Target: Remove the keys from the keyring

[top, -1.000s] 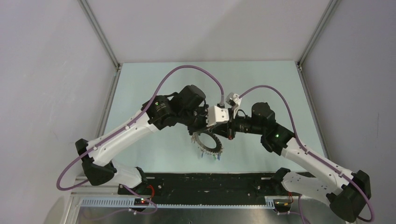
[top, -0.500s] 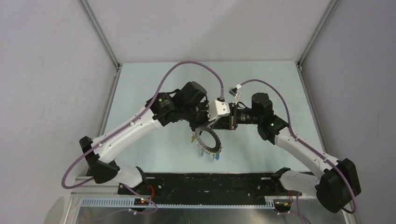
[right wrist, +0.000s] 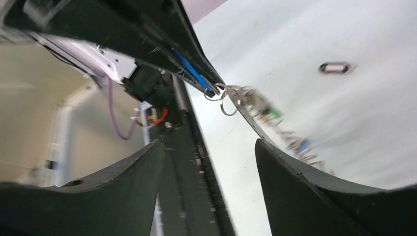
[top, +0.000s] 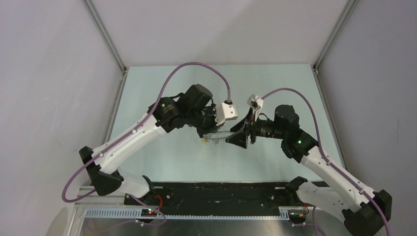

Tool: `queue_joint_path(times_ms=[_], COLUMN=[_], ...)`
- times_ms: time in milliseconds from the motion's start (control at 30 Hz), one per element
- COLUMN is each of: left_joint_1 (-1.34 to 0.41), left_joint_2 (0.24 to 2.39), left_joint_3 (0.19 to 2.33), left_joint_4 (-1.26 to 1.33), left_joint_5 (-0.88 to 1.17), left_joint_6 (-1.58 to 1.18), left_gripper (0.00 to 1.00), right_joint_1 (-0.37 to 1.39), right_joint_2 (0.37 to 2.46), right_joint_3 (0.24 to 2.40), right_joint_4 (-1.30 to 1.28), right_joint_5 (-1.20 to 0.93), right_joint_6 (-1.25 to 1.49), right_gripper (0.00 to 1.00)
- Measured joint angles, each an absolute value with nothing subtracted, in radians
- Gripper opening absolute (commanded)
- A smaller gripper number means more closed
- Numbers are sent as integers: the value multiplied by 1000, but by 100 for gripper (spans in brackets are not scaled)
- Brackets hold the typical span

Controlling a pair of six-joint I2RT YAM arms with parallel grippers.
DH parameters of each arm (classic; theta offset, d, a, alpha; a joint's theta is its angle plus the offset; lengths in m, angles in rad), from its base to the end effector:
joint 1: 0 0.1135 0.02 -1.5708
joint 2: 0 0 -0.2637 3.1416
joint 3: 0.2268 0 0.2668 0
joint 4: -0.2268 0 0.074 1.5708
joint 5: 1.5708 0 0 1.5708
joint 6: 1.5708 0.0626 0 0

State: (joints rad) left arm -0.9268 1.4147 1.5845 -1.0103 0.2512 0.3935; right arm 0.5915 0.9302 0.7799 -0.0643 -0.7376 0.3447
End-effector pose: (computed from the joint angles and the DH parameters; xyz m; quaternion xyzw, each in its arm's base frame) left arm 0.1766 -0.2612 0.3768 0.6036 0.7046 -0.2062 0.3109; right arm 0.1807 0.1721 0.3197 -0.3138 0.6930 0.5146 0.3955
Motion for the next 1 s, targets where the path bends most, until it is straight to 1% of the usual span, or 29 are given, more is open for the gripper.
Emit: queue_joint_path(times_ms=[100, 300, 433, 500, 567, 600, 633, 667, 700, 733, 833, 1000], left_joint_1=[-927, -931, -947, -957, -965, -968, -970, -971, -971, -971, -971, -972], left_joint_2=[1385, 1359, 1342, 1334, 1329, 1327, 1325, 1323, 1322, 1321, 1320, 1320], left_joint_3=[1579, 1577, 1558, 1550, 1548, 1548, 1548, 1548, 1548, 1548, 1548, 1548], left_joint_4=[-1011, -1011, -1011, -1011, -1013, -1012, -1012, -1011, -1011, -1011, -1011, -1011], left_joint_5=[266, 287, 297, 299, 299, 299, 299, 299, 298, 298, 295, 292], left_joint_6=[395, 403, 418, 424, 429, 429, 429, 429, 429, 429, 429, 428], left_gripper=[0, 0, 0, 0, 0, 0, 0, 0, 0, 0, 0, 0], right_joint_1=[630, 698, 710, 712, 717, 720, 725, 728, 734, 738, 754, 776], right_joint_2=[871, 863, 876, 878, 881, 882, 882, 882, 882, 882, 882, 885], right_joint_3=[763, 719, 696, 684, 680, 680, 679, 679, 679, 679, 679, 678], right_joint_4=[-55, -14, 16, 39, 58, 67, 80, 89, 101, 108, 131, 164], right_joint_5=[-686, -587, -590, -603, -613, -617, -620, -623, -627, -630, -645, -665], right_joint_6=[165, -106, -246, -290, -313, -321, -327, -331, -334, -337, -334, -331], right_gripper=[69, 71, 71, 69, 64, 58, 55, 48, 45, 39, 33, 33])
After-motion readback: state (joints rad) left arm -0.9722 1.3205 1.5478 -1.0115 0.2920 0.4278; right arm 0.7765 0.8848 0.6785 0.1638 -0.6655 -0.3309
